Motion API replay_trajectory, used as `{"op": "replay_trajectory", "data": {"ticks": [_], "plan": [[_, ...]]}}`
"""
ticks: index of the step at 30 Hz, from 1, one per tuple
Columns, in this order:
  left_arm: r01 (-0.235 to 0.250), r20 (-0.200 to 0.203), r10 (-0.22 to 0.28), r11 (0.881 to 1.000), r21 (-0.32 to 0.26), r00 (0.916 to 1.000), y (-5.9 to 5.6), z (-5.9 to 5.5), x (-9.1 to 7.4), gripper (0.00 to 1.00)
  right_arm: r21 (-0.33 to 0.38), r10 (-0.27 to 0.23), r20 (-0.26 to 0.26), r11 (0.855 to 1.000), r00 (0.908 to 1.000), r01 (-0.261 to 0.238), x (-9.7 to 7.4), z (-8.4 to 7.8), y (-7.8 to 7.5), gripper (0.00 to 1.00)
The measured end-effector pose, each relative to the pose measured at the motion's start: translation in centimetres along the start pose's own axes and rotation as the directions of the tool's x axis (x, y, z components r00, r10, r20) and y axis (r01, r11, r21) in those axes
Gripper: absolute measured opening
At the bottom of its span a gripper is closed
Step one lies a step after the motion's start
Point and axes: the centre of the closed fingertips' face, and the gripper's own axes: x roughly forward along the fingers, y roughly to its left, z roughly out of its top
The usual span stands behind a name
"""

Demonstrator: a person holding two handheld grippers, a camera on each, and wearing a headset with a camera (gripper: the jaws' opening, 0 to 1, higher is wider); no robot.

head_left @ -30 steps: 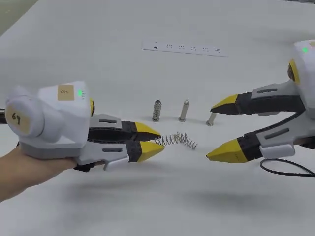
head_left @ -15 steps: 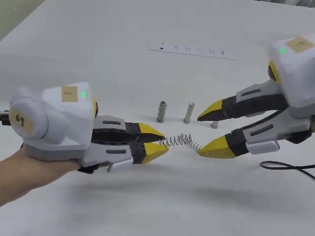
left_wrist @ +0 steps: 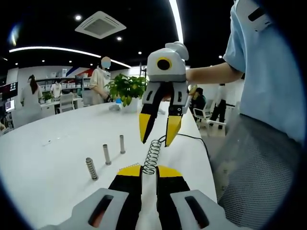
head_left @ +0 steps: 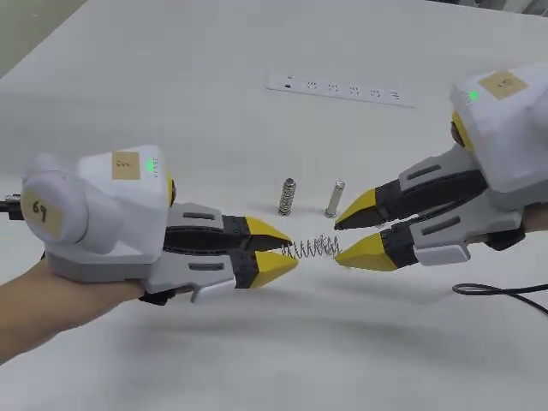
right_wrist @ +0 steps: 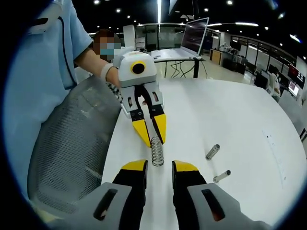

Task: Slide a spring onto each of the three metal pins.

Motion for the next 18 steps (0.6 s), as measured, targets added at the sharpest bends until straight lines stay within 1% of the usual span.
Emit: {"op": "replay_trajectory", "data": {"ticks": [2, 18], "plan": [[-0.001, 0.001, 0.001, 1.000, 0.000, 1.0000, -0.02, 0.03, 0.01, 0.03, -0.003, 0.005, -0.002, 1.000, 1.0000, -0.005, 0.09, 0.01, 0.12, 0.15], [0.003, 0.006, -0.003, 1.000, -0.001, 1.0000, -0.19, 0.15, 0.23, 0.03, -0.004, 0.014, -0.004, 1.000, 0.9999, -0.014, 0.48, -0.02, 0.55, 0.10]]}}
